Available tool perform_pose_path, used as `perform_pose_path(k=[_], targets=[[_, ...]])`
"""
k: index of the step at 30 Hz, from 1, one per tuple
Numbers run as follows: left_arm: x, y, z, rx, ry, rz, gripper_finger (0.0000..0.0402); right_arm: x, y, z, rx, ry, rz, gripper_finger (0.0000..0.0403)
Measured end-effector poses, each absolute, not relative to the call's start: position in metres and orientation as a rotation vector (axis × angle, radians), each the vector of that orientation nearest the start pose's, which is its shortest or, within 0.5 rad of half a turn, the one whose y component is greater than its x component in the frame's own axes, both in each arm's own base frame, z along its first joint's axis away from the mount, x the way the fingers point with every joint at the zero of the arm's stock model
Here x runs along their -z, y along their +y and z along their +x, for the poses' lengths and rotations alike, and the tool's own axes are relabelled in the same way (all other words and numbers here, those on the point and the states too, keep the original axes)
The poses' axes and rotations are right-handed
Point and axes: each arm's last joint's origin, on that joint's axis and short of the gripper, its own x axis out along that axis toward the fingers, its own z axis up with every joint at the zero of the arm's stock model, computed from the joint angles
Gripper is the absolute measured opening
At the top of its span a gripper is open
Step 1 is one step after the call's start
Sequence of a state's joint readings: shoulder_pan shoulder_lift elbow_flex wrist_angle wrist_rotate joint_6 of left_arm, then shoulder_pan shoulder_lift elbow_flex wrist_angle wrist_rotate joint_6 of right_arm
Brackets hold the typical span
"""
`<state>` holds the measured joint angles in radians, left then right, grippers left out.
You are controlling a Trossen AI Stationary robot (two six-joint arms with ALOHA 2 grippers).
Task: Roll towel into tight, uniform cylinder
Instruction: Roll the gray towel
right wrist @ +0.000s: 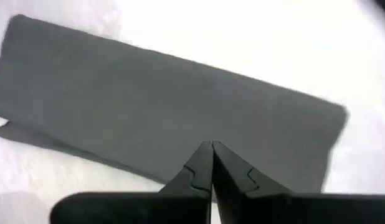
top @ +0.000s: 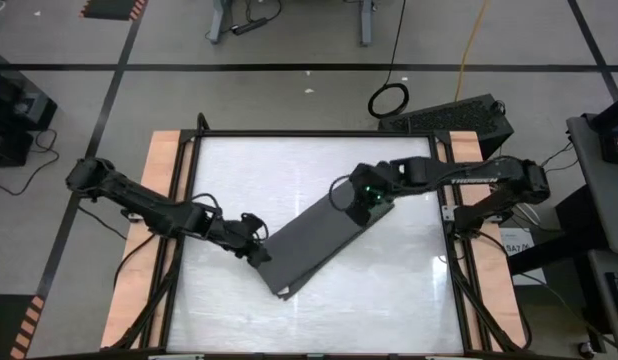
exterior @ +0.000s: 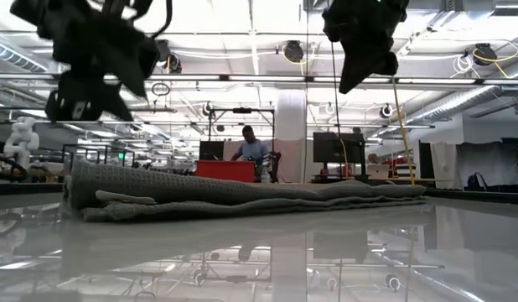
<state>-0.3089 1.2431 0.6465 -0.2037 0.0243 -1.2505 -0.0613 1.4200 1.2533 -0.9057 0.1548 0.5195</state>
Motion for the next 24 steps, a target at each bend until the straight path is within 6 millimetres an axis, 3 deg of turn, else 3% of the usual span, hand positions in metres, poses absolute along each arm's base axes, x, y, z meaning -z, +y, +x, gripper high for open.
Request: perform_pose_path(k=[8, 11, 14, 18, 24], targets=[[-0.146, -0.086, 0.234, -0.292, 1.089, -0.95, 0.0148, -0.3, -0.032, 0.275, 0.345, 1.026, 0.392, 0.0], [-0.14, -0.085, 0.238, -0.309, 1.101, -0.993, 0.0148, -0.297, -0.031, 0.272, 0.305, 1.083, 0.349, 0.0], [-0.15, -0.085, 0.243, -0.263, 1.1, -1.062, 0.0148, -0.293, -0.036, 0.267, 0.3, 1.137, 0.315, 0.0], [-0.177, -0.086, 0.247, -0.286, 1.089, -1.075, 0.0148, -0.276, -0.045, 0.267, 0.304, 1.132, 0.319, 0.0], [-0.225, -0.084, 0.264, -0.318, 0.991, -1.005, 0.0148, -0.222, -0.06, 0.27, 0.236, 0.996, 0.499, 0.0]])
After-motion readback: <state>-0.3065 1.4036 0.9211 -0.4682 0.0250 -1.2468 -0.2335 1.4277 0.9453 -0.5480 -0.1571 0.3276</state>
